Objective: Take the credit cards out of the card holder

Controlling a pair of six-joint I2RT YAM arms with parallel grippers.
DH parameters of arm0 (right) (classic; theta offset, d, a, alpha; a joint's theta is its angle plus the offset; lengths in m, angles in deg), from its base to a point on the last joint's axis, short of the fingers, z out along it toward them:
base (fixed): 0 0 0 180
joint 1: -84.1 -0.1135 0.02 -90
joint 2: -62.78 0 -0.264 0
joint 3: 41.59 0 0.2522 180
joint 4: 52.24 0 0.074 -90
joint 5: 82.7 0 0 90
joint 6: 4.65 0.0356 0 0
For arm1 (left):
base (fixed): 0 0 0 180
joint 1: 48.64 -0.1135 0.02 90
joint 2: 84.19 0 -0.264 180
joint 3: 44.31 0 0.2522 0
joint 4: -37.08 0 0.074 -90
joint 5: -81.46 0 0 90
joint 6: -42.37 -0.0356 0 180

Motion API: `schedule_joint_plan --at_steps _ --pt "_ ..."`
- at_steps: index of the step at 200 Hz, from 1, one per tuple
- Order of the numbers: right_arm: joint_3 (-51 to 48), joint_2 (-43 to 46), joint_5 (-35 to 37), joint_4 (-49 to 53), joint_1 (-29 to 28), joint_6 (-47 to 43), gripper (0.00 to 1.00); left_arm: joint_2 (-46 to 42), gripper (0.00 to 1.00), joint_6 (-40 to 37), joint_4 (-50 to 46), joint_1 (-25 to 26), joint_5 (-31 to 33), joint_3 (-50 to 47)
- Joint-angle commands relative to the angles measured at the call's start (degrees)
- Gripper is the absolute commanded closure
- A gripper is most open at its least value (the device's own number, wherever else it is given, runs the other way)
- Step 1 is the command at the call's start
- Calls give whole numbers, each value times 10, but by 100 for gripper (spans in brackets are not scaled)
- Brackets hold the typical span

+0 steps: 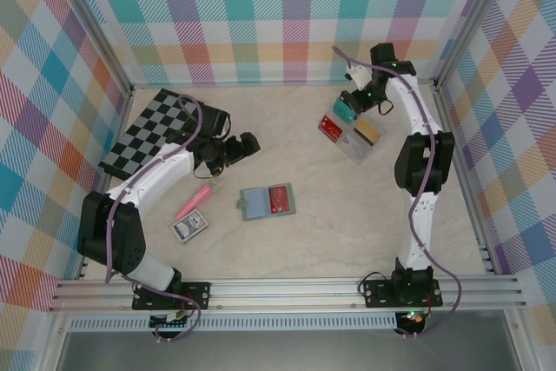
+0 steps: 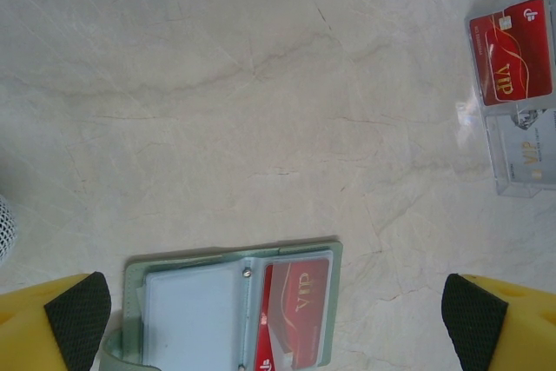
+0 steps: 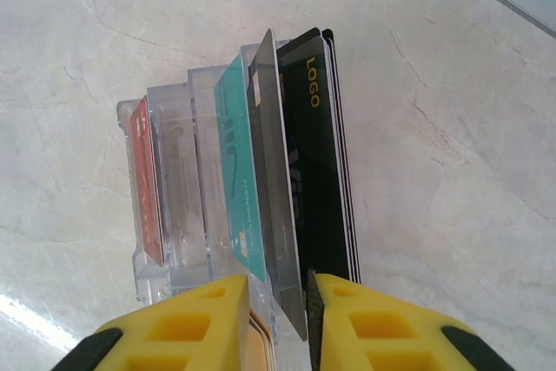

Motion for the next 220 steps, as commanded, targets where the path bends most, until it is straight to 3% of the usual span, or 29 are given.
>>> schedule_joint_plan --at_steps 1,34,68,113,189,220 --pt "17 22 -11 2 4 31 71 -6 0 -5 -6 -9 -4 -6" --pt "20 29 17 -17 4 89 58 -8 0 -5 -7 -9 -3 -7" --pt "46 3 26 1 4 131 57 -6 0 -6 -6 -10 -3 -6" --pt "60 -23 15 1 4 144 80 -3 0 -6 -7 -10 -3 -4" --pt "105 -69 20 15 4 149 83 7 0 -5 -7 -10 -9 0" --pt "105 -79 -9 35 4 138 86 8 0 -5 -8 -10 -8 -2"
